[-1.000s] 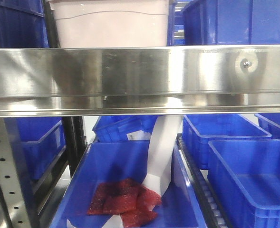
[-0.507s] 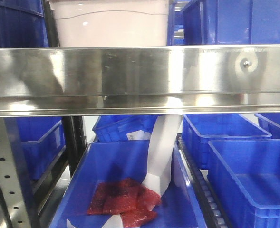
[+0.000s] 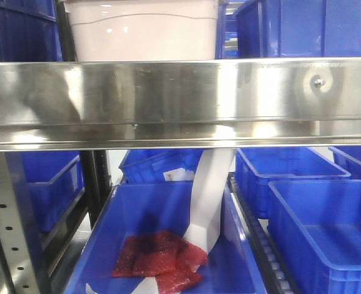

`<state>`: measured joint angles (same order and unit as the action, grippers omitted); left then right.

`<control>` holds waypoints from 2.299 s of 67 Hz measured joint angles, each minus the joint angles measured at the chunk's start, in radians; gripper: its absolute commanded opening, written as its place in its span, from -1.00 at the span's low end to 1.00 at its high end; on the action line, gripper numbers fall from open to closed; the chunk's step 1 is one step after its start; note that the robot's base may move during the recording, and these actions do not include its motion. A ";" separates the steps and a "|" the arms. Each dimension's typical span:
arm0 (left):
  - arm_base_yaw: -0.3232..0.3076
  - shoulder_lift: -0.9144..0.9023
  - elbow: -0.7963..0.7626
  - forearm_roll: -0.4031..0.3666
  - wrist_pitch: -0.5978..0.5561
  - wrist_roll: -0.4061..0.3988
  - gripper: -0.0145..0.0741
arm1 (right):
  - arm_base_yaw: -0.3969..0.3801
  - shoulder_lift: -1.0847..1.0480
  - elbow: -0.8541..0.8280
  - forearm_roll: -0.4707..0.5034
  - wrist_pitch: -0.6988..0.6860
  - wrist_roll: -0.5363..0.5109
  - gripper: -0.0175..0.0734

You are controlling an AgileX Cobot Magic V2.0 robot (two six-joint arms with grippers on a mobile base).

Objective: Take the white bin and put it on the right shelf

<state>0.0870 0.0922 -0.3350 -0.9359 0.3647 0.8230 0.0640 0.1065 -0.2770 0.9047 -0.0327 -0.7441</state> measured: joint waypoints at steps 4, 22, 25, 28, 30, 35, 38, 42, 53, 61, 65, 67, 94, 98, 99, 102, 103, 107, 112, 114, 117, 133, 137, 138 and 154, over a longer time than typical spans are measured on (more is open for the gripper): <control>0.000 0.000 0.000 0.000 0.000 0.000 -0.95 | 0.000 0.000 0.000 0.000 0.000 0.000 -0.52; 0.000 0.000 0.000 0.000 0.000 0.000 -0.95 | 0.000 0.000 0.000 0.002 0.000 0.000 -0.52; 0.000 0.000 0.000 0.000 0.000 0.000 -0.95 | 0.000 0.000 0.001 0.002 0.000 0.000 -0.52; 0.000 0.000 0.000 0.000 0.000 0.000 -0.95 | 0.000 0.000 0.001 0.002 0.000 0.000 -0.52; 0.000 0.000 0.000 0.000 0.000 0.000 -0.95 | 0.000 0.000 0.001 0.002 0.000 0.000 -0.52; 0.000 0.000 0.000 0.000 0.000 0.000 -0.95 | 0.000 0.000 0.005 -0.006 -0.017 0.000 -0.52; 0.000 0.000 0.000 0.000 0.000 0.000 -0.95 | 0.000 0.000 0.011 -0.044 -0.044 0.003 -0.52; 0.000 0.000 0.000 0.000 0.000 0.000 -0.95 | 0.000 0.000 0.017 -0.151 -0.062 0.057 -0.52; 0.000 0.000 0.000 0.000 0.001 0.000 -0.95 | 0.000 -0.005 0.076 -0.569 0.019 0.538 -0.52; 0.000 0.000 0.000 0.000 0.001 0.000 -0.95 | 0.000 -0.088 0.167 -0.755 0.120 0.797 -0.52; 0.000 0.000 0.001 0.000 0.001 0.000 -0.95 | 0.000 -0.112 0.213 -0.792 0.136 0.821 -0.52; 0.000 0.000 0.001 0.000 0.001 0.000 -0.95 | 0.000 -0.114 0.227 -0.802 0.140 0.821 -0.52; 0.000 0.000 0.003 0.000 0.002 0.000 -0.96 | 0.000 -0.117 0.304 -0.819 -0.002 0.710 -0.52; 0.000 0.000 0.003 0.000 0.004 0.000 -0.96 | 0.000 -0.117 0.304 -0.819 -0.002 0.706 -0.52; 0.000 0.000 0.003 0.000 0.004 0.000 -0.96 | 0.000 -0.117 0.304 -0.819 -0.004 0.706 -0.52; 0.000 0.000 0.003 0.000 0.004 0.000 -0.96 | 0.000 -0.117 0.304 -0.819 -0.004 0.704 -0.52; 0.000 0.000 0.003 0.000 0.004 0.000 -0.96 | 0.000 -0.117 0.304 -0.819 -0.004 0.704 -0.52; 0.000 0.000 0.003 0.000 0.004 0.000 -0.96 | 0.000 -0.117 0.304 -0.819 -0.006 0.704 -0.52; 0.000 0.000 0.003 0.000 0.004 0.000 -0.96 | 0.000 -0.117 0.304 -0.819 -0.006 0.704 -0.52; 0.000 0.000 0.003 0.000 0.004 0.000 -0.96 | 0.000 -0.117 0.304 -0.819 -0.006 0.704 -0.52; 0.000 0.000 0.003 0.000 0.004 0.000 -0.96 | 0.000 -0.117 0.304 -0.819 -0.006 0.704 -0.52; 0.000 0.000 0.003 0.000 0.004 0.000 -0.96 | 0.000 -0.117 0.304 -0.819 -0.006 0.702 -0.52; 0.000 0.000 0.003 0.000 0.004 0.000 -0.96 | 0.000 -0.117 0.304 -0.819 -0.006 0.702 -0.52; 0.000 0.000 0.003 0.000 0.004 0.000 -0.96 | 0.000 -0.117 0.304 -0.819 -0.006 0.702 -0.52; 0.000 -0.002 0.009 0.061 -0.027 -0.002 -0.96 | 0.000 -0.117 0.304 -0.819 -0.006 0.700 -0.52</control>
<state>0.0870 0.0904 -0.3260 -0.8752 0.3380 0.8210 0.0640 -0.0108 0.0270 0.0853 -0.0385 -0.0441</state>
